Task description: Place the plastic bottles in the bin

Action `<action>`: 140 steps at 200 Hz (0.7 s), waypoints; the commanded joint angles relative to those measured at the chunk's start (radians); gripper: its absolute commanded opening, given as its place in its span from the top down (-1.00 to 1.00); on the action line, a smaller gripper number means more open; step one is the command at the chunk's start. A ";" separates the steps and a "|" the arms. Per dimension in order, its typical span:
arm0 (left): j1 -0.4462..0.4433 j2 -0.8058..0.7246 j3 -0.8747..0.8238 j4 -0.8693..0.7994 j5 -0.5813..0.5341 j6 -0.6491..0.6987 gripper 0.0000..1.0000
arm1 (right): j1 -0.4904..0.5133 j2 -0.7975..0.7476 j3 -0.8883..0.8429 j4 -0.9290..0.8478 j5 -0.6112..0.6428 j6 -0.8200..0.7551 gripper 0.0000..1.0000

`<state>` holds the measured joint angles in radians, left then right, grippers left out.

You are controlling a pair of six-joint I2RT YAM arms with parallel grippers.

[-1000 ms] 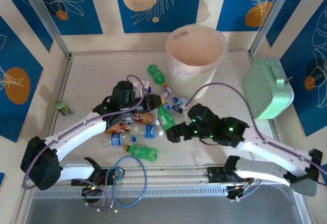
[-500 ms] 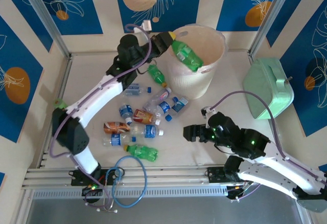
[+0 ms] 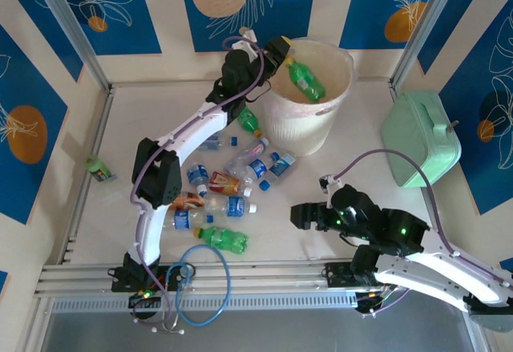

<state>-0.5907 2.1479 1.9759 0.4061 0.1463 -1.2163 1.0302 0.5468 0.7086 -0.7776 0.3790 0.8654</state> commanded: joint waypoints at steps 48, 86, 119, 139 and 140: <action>0.013 -0.210 -0.102 0.043 0.026 0.121 -0.57 | -0.007 0.048 0.036 0.002 -0.027 -0.047 -0.90; 0.020 -0.533 -0.259 -0.367 -0.016 0.417 -0.61 | -0.002 0.232 0.112 0.008 -0.094 -0.117 -0.89; 0.020 -0.809 -0.433 -0.776 -0.180 0.618 -0.66 | 0.047 0.407 0.152 0.076 -0.148 -0.190 -0.88; 0.020 -0.945 -0.568 -0.953 -0.262 0.664 -0.69 | 0.081 0.529 0.194 0.104 -0.169 -0.238 -0.87; 0.020 -0.952 -0.572 -0.960 -0.266 0.666 -0.69 | 0.082 0.536 0.195 0.106 -0.171 -0.241 -0.87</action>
<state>-0.5797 1.2842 1.5444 -0.1867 0.0174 -0.7036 1.0779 0.9829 0.8436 -0.7204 0.2733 0.7132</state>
